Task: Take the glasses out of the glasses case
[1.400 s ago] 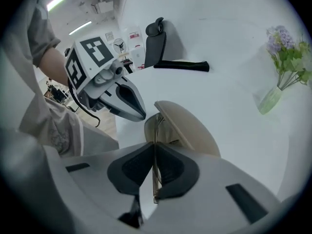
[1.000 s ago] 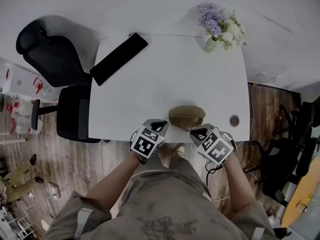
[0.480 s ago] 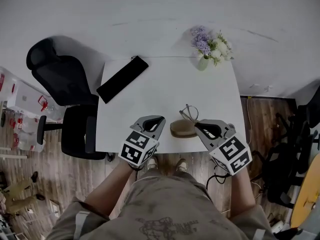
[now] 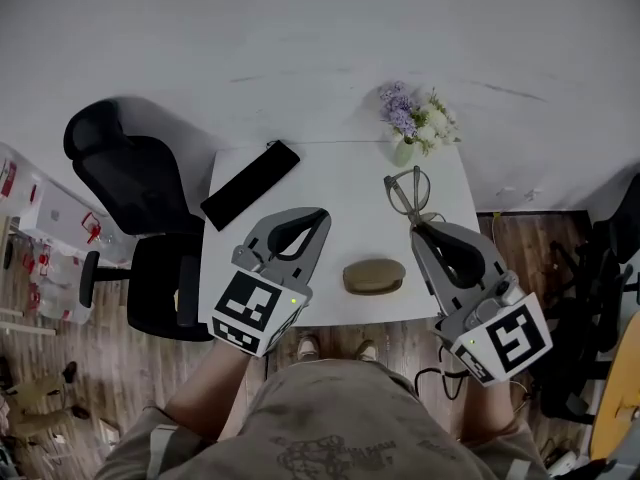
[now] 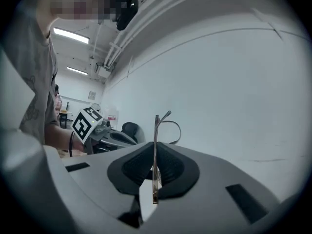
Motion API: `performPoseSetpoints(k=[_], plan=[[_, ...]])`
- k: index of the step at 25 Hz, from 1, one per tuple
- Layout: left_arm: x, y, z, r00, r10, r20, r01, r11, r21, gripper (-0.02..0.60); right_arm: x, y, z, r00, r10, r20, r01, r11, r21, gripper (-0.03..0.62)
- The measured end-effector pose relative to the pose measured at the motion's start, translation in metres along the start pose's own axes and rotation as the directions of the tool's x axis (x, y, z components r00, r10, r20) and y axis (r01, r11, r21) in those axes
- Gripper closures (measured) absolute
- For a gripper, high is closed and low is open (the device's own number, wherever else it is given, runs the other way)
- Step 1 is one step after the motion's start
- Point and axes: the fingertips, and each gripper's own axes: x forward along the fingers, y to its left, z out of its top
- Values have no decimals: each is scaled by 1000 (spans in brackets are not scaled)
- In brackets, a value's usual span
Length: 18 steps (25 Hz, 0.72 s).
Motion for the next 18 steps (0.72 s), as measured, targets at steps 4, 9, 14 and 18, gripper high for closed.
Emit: performPoseSetpoints(k=[4, 9, 14, 18], plan=[[-15, -1, 34, 997, 9, 75, -11, 999, 38, 566, -18, -12, 22, 993, -81, 88, 80, 997, 12, 553], [-24, -7, 45, 995, 20, 101, -27, 997, 68, 566, -39, -23, 18, 984, -144, 106, 142, 990, 27, 552], [-18, -12, 33, 997, 4, 78, -7, 999, 38, 566, -42, -25, -8, 987, -157, 34, 157, 988, 4, 553], [-9, -18, 13, 999, -10, 40, 8, 998, 61, 566, -42, -22, -33, 989, -143, -30, 144, 989, 28, 553]])
